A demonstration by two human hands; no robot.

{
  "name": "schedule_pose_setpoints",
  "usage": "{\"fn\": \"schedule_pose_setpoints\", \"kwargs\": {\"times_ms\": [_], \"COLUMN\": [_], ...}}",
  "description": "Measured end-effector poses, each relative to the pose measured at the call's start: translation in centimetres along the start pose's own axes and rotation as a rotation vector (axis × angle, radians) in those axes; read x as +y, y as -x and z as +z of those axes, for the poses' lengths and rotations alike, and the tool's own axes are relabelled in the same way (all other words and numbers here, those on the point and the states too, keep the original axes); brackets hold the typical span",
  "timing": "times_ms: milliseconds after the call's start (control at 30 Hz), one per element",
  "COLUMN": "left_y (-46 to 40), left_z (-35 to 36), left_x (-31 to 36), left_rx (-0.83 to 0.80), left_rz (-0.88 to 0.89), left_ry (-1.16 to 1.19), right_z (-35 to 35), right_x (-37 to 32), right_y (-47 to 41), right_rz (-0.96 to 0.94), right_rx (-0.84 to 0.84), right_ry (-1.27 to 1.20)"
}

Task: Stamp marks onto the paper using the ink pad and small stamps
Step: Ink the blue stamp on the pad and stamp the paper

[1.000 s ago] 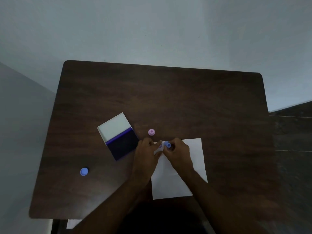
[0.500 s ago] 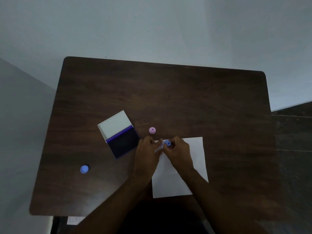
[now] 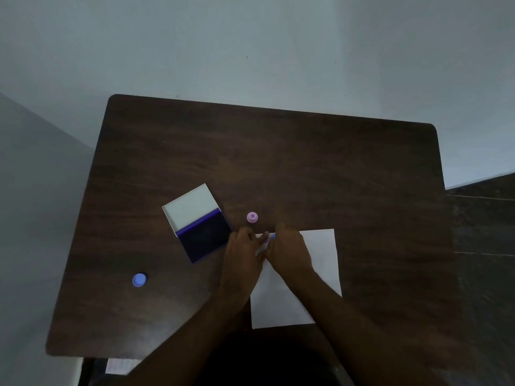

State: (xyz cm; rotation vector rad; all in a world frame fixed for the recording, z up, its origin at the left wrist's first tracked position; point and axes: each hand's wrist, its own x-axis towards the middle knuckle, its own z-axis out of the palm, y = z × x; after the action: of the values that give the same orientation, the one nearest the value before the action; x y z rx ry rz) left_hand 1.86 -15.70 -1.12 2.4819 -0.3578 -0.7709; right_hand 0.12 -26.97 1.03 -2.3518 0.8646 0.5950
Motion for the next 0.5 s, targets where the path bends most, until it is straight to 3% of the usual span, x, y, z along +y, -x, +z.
{"fn": "schedule_pose_setpoints", "kwargs": {"times_ms": [500], "left_y": [-0.39], "left_z": [0.6], "left_x": [-0.34], "left_rx": [0.006], "left_rz": [-0.023], "left_ry": [0.036], "right_z": [0.12], "right_x": [-0.45], "right_y": [-0.46], "right_rz": [0.057], "right_rx": [-0.071], "right_ry": [0.017]}}
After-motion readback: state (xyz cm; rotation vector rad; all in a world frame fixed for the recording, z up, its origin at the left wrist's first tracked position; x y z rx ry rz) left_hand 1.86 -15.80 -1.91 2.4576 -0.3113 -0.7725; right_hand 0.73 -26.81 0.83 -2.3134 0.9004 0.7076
